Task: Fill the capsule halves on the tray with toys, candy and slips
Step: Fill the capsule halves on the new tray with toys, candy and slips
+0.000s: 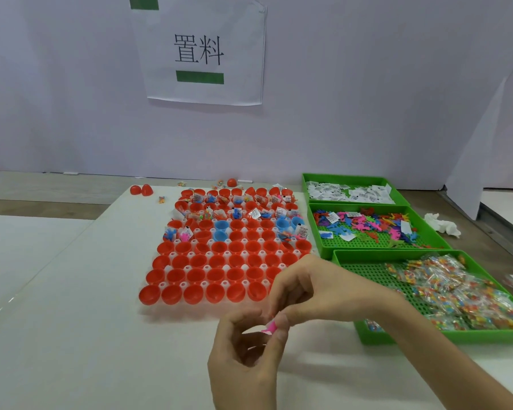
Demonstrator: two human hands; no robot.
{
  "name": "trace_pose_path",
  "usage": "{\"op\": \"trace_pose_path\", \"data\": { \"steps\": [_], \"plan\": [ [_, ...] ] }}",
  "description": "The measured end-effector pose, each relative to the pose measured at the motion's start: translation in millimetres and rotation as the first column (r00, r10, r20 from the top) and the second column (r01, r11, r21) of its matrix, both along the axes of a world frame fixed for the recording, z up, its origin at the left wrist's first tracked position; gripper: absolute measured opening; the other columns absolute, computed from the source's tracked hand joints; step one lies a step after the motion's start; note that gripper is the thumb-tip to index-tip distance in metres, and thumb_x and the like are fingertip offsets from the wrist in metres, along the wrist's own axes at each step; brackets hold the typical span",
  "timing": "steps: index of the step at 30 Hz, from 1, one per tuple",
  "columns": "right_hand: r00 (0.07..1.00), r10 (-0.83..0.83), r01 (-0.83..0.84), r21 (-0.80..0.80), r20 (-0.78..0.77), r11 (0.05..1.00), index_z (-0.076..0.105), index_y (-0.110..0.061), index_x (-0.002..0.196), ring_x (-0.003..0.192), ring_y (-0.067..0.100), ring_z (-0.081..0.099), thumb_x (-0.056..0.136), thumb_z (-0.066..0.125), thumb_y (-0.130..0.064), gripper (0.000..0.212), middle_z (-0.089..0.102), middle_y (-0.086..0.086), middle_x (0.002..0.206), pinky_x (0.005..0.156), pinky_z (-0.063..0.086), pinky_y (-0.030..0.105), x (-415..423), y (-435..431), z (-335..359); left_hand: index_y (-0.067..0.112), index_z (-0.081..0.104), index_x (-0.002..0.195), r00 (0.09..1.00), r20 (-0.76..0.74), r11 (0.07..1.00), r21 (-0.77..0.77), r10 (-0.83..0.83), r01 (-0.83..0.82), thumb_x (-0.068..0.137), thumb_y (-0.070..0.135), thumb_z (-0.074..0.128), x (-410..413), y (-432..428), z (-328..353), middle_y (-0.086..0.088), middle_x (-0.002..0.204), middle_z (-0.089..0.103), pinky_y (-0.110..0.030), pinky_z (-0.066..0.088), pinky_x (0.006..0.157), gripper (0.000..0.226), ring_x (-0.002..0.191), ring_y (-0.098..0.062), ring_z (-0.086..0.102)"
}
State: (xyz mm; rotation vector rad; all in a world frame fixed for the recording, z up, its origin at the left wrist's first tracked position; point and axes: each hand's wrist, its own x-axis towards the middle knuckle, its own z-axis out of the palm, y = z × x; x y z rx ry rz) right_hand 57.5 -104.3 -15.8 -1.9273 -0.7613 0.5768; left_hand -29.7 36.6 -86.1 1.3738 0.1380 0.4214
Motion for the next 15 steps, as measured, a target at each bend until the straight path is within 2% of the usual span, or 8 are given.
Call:
{"op": "trace_pose_path", "data": {
  "steps": [4,7,10,13,15],
  "plan": [
    [1.0,-0.02,0.02,0.083,0.0,0.996,0.075,-0.011,0.096,0.088,0.031,0.073,0.085,0.078,-0.012,0.011,0.075,0.011,0.094,0.08,0.059,0.037,0.1,1.5,2.3,0.019,0.074,0.078,1.0,0.006,1.0,-0.015,-0.006,0.006,0.057,0.024,0.08,0.8,2.4,1.4,-0.002,0.08,0.074,-0.015,0.054,0.059,0.023,0.069,-0.013,0.071],
    [0.999,-0.037,0.035,0.103,0.023,0.994,0.075,-0.018,0.092,0.085,0.031,0.071,0.084,0.079,-0.013,0.01,0.071,0.008,0.095,0.076,0.058,0.039,0.4,3.4,2.2,0.018,0.074,0.069,1.0,0.015,0.998,-0.061,-0.013,0.014,0.059,0.018,0.078,1.0,4.3,4.7,-0.008,0.076,0.074,-0.019,0.056,0.061,0.011,0.068,-0.018,0.072],
    [0.999,-0.045,0.048,0.093,-0.025,0.995,0.074,-0.013,0.095,0.08,0.019,0.07,0.085,0.078,-0.011,0.011,0.072,0.005,0.089,0.071,0.054,0.022,-0.4,4.1,0.8,0.013,0.072,0.064,1.0,0.014,0.997,-0.078,0.019,-0.018,0.057,0.016,0.078,0.1,5.0,5.1,-0.01,0.07,0.073,-0.024,0.057,0.06,0.01,0.065,-0.023,0.071],
    [0.999,-0.037,0.037,0.058,-0.007,0.998,0.07,-0.011,0.097,0.08,0.018,0.072,0.089,0.075,-0.011,0.01,0.074,0.004,0.088,0.072,0.055,0.022,-1.7,4.4,0.2,0.009,0.07,0.066,1.0,0.007,0.999,-0.052,0.01,-0.01,0.063,0.009,0.079,-0.4,5.1,5.0,-0.009,0.069,0.073,-0.022,0.056,0.058,0.009,0.064,-0.019,0.072],
    [0.999,-0.041,0.04,0.032,0.029,0.999,0.07,-0.011,0.098,0.074,0.019,0.072,0.089,0.075,-0.014,0.01,0.074,0.007,0.087,0.07,0.056,0.024,-3.2,5.0,0.7,0.015,0.071,0.064,1.0,-0.004,1.0,0.008,0.021,-0.021,0.067,0.001,0.08,0.0,4.5,3.7,-0.008,0.068,0.072,-0.017,0.054,0.057,0.016,0.063,-0.015,0.07]
  ]
}}
